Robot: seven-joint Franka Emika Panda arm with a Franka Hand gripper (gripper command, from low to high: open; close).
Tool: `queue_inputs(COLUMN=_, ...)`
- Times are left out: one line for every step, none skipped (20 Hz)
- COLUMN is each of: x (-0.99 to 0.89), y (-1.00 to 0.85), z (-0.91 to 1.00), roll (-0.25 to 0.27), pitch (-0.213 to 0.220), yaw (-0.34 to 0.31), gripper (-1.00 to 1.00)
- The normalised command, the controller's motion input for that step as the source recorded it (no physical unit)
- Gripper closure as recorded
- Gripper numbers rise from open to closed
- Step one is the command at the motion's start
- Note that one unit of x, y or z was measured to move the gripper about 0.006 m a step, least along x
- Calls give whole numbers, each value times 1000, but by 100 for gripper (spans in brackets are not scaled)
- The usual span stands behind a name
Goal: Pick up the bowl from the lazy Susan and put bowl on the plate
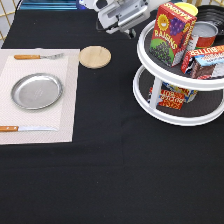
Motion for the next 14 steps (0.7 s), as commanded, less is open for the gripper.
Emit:
queue_inputs(x=-197, y=-160, z=-491, roll=69, pitch=-31, yaw=14, gripper=-100)
queue_inputs(x=-203, y=-149, z=-506, roll=65, pitch=-40, yaw=22, gripper=-100)
queue_inputs(x=-203, y=-183, z=-477, roll=84, pitch=-38, yaw=32, gripper=-100)
queue_inputs(x=-171, y=-166, z=-377, roll=81, pitch=-38, yaw=32, gripper=-100)
queue_inputs(x=-143, y=-146, z=-340, roll=69, pitch=-38, yaw=29, gripper=-100)
queue_inputs(x=-91, y=-163, z=-209, roll=78, pitch=-28, yaw=24, gripper=-100)
queue_inputs(x=-37, y=-194, z=-154, roll=84, pitch=-32, yaw=18, gripper=-100)
queue_inputs(x=0, y=-220, z=-94, roll=84, pitch=-31, yaw=14, gripper=-100)
queue_inputs(x=0, y=-234, z=-114, roll=76, pitch=-36, yaw=11, gripper=-100)
queue_inputs(x=154, y=-200, z=-131, roll=54, pitch=-26, yaw=4, gripper=-100)
queue_inputs(x=291, y=-217, z=-211, roll=27, pitch=-4, yaw=0, gripper=-100)
queue_inputs(x=326, y=-246, z=-166, roll=11, pitch=-4, yaw=0, gripper=-100)
queue_inputs(x=420, y=-280, z=-129, roll=0, pitch=0, yaw=0, gripper=-100)
queue_inputs(x=523, y=-257, z=-106, roll=0, pitch=0, yaw=0, gripper=-100)
